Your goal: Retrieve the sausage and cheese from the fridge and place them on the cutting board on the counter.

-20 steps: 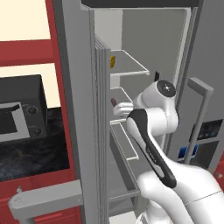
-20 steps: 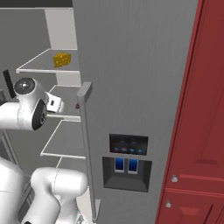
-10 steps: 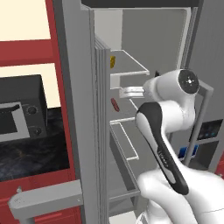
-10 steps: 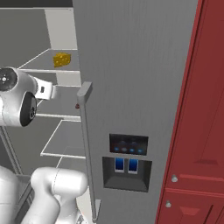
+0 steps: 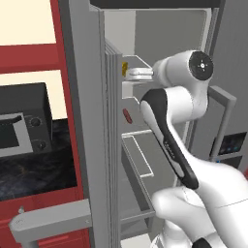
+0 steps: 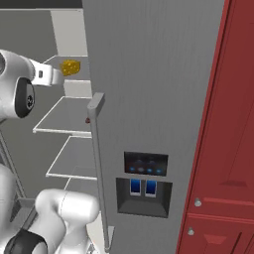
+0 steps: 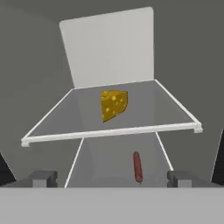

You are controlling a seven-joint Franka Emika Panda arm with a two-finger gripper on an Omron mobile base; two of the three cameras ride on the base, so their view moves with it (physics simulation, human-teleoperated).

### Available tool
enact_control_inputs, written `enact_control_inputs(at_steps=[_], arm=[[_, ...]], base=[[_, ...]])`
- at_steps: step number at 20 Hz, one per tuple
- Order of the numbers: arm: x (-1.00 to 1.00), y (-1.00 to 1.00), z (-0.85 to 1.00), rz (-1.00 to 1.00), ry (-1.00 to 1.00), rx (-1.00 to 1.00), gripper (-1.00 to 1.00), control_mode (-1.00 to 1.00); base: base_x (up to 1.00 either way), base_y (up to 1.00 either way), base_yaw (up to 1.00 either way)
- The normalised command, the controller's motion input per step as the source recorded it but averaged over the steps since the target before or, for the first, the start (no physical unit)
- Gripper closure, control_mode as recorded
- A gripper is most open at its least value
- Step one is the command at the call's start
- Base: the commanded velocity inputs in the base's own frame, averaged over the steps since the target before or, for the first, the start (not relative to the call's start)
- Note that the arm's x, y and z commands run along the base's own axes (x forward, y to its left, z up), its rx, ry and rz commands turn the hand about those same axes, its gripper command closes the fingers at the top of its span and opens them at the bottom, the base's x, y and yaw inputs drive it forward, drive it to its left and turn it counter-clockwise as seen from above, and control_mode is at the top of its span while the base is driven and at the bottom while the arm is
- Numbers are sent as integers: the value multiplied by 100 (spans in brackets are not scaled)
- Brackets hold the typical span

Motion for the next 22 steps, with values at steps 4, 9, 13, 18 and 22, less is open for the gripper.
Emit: enact_control_inputs(at_steps=[4,9,13,18,22], arm=[[81,47,5,-17,0,-15,-100,-100],[88,20,0,-10,9,-8,-100,-100],[76,0,0,-4,15,0,-100,-100],[60,2,-22,-5,11,0,-100,-100],[60,0,-14,-7,0,0,-100,-100]], base=[[0,0,0],[0,0,0],[0,0,0],[0,0,0],[0,0,0]])
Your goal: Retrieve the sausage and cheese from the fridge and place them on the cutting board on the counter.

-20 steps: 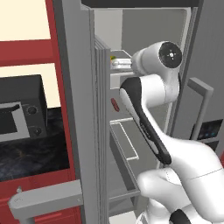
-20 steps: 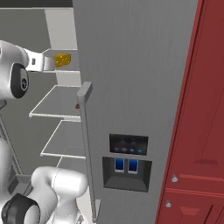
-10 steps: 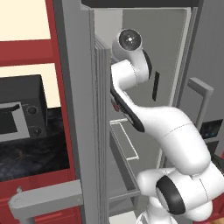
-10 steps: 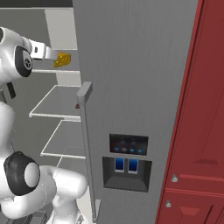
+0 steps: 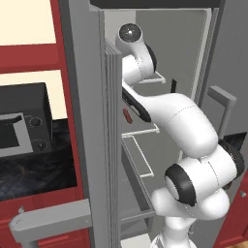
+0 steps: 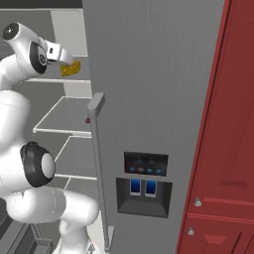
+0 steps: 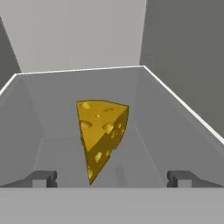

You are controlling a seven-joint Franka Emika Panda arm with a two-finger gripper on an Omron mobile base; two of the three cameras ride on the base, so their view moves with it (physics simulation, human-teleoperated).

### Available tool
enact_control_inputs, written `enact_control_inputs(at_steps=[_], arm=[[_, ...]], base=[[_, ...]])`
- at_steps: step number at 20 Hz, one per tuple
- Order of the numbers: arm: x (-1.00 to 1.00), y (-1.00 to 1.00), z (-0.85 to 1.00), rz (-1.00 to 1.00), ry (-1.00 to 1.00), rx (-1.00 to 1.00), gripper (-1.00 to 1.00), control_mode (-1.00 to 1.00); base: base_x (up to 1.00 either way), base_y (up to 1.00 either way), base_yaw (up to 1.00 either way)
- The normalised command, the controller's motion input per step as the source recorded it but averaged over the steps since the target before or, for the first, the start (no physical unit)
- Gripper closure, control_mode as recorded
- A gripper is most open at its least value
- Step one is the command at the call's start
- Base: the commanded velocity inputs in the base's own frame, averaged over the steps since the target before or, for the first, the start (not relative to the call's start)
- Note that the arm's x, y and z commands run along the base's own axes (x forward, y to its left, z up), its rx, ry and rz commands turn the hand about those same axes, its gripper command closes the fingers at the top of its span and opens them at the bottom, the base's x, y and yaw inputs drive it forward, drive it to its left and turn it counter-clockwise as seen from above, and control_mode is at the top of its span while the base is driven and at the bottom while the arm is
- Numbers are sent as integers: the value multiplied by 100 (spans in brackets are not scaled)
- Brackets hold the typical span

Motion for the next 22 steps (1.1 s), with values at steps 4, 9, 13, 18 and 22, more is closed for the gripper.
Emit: enact_control_inputs(at_steps=[4,9,13,18,22], arm=[[50,0,-3,-7,0,0,-100,-100],[46,0,-19,-7,4,0,-100,-100],[47,0,-26,-7,6,0,-100,-100],[53,0,-20,-6,6,0,-100,-100],[37,0,-27,-5,9,0,-100,-100]], base=[[0,0,0],[0,0,0],[0,0,0],[0,0,0],[0,0,0]])
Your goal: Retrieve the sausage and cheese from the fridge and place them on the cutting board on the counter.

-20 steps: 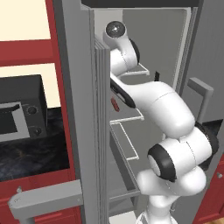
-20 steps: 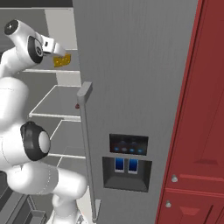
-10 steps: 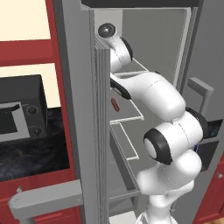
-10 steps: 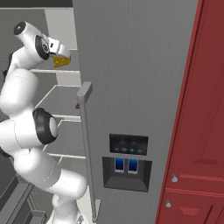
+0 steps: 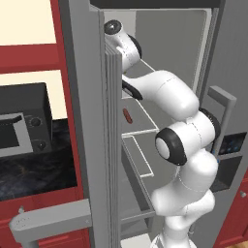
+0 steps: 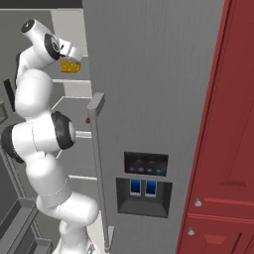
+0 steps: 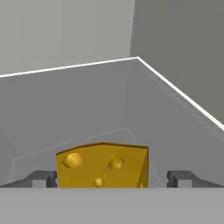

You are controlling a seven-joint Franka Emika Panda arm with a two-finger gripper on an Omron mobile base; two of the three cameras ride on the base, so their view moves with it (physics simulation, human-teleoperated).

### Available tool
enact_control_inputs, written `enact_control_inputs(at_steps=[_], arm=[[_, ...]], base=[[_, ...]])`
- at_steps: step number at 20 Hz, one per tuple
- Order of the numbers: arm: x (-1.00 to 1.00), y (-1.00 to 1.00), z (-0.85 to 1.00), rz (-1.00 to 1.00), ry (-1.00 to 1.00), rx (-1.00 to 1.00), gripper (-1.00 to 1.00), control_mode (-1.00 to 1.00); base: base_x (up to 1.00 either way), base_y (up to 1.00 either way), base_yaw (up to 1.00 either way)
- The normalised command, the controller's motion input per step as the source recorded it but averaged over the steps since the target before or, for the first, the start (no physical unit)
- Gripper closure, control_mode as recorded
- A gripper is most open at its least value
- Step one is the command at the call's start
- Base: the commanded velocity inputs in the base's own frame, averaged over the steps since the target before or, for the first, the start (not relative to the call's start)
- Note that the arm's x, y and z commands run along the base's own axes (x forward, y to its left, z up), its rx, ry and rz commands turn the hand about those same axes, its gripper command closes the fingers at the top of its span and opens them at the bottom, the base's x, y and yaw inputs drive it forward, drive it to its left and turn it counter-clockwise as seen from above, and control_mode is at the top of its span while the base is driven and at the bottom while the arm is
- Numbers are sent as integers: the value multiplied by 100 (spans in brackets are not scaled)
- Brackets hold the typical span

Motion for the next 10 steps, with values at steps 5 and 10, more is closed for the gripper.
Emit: enact_control_inputs(at_steps=[5,10], arm=[[-26,0,-50,-5,11,0,100,-100],[-40,-1,-52,-3,2,3,100,-100]], base=[[0,0,0],[0,0,0]])
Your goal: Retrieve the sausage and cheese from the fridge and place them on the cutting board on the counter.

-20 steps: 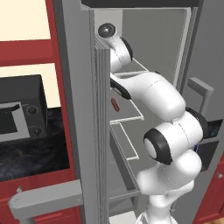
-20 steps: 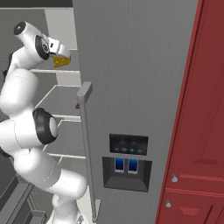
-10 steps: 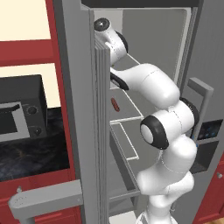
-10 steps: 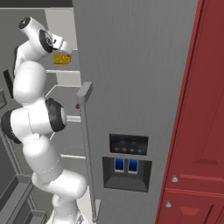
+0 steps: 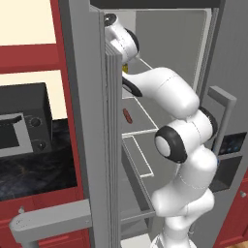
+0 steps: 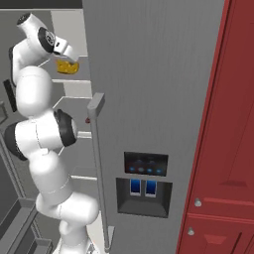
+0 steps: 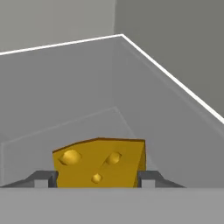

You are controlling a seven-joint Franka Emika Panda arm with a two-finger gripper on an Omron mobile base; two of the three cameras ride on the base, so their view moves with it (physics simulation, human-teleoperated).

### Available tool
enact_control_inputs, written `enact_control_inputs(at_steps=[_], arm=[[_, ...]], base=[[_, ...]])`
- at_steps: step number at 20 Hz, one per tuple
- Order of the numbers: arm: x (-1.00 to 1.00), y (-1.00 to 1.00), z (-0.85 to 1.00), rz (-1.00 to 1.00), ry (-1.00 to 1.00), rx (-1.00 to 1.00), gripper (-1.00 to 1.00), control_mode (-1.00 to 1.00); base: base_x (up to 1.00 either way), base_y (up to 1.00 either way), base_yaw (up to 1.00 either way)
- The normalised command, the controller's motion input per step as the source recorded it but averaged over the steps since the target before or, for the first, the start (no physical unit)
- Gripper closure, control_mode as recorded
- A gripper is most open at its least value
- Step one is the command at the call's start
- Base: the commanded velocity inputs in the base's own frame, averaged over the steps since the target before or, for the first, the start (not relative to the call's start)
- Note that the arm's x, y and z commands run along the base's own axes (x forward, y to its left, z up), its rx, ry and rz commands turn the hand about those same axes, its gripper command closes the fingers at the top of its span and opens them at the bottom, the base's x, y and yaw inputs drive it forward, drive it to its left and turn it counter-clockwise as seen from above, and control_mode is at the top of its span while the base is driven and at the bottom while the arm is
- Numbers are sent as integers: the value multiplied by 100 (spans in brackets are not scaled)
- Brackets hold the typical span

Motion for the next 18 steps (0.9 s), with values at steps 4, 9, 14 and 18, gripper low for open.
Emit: enact_control_inputs(at_steps=[4,9,14,18], arm=[[-74,-9,-12,0,-11,16,100,-100],[-99,-32,0,1,-29,15,100,-100],[-100,-38,0,5,-32,4,100,-100],[-100,-39,0,6,-30,0,100,-100]], base=[[0,0,0],[0,0,0],[0,0,0],[0,0,0]])
